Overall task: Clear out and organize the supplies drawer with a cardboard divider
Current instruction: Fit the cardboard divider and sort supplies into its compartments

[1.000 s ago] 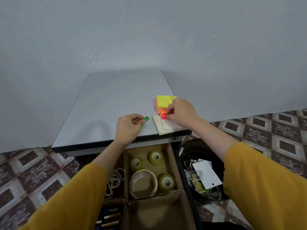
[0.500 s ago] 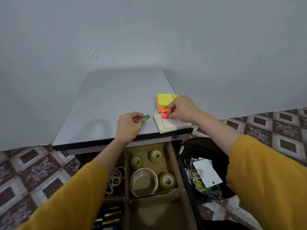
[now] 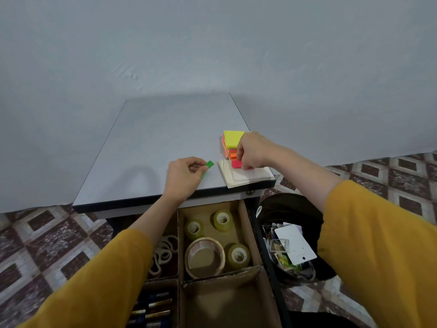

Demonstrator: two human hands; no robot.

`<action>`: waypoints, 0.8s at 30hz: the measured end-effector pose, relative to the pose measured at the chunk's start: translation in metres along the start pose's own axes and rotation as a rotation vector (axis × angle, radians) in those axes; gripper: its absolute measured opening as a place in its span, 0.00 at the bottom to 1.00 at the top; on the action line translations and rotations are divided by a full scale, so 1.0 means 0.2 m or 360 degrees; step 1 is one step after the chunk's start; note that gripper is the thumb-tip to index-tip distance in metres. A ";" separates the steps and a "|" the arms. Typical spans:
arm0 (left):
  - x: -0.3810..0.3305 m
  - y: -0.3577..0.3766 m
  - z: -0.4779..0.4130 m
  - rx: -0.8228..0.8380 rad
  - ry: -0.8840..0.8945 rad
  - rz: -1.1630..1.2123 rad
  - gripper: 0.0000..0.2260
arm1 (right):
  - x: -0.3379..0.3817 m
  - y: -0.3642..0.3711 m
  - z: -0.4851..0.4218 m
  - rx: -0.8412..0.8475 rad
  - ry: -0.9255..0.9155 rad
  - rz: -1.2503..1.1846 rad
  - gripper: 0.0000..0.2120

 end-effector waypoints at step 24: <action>-0.06 -0.08 0.05 0.0073 -0.0169 0.0076 0.08 | 0.05 0.00 0.11 -0.0295 -0.0094 -0.0037 0.07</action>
Point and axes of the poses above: each hand's wrist, its own z-axis away from the middle knuckle, its own y-axis out of the palm, x = y × z, the point moved 2 cm from there along -z, towards the middle knuckle, and after that the axes turned 10 degrees about -y, right-handed, at the moved point
